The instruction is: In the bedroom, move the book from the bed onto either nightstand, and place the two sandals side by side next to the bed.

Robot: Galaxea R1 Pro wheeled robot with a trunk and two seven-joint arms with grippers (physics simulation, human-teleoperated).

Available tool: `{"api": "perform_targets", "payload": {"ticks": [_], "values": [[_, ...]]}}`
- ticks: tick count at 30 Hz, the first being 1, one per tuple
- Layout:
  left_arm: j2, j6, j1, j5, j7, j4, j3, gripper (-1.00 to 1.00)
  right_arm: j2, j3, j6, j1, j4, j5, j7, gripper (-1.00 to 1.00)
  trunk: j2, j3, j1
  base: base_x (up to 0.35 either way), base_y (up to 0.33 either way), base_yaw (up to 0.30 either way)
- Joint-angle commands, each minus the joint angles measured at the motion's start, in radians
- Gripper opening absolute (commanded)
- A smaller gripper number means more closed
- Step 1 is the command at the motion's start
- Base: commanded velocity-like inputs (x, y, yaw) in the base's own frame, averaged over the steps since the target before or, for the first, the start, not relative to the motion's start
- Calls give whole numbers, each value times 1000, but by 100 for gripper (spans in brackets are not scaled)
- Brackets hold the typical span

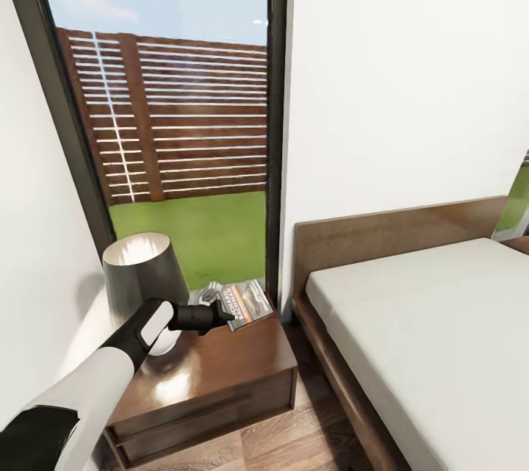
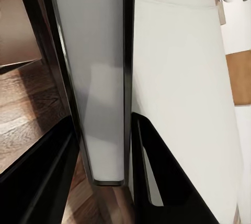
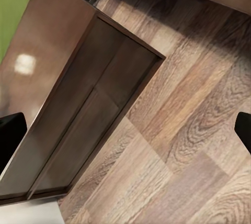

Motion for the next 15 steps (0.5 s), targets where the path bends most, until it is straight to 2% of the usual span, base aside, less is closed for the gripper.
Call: {"api": "perform_targets", "payload": {"ticks": [1,15], "values": [[6,0,-1,-1,-5,0,-4,-100,-1,8,-6,-1,1,-11,2,100,-1,-1,0,0,0,0],[25,2,-1,-1,-5,0,-2,-100,-1,8,-6,-1,1,-11,2,100,-8,-4,4,0,0,0]]}}
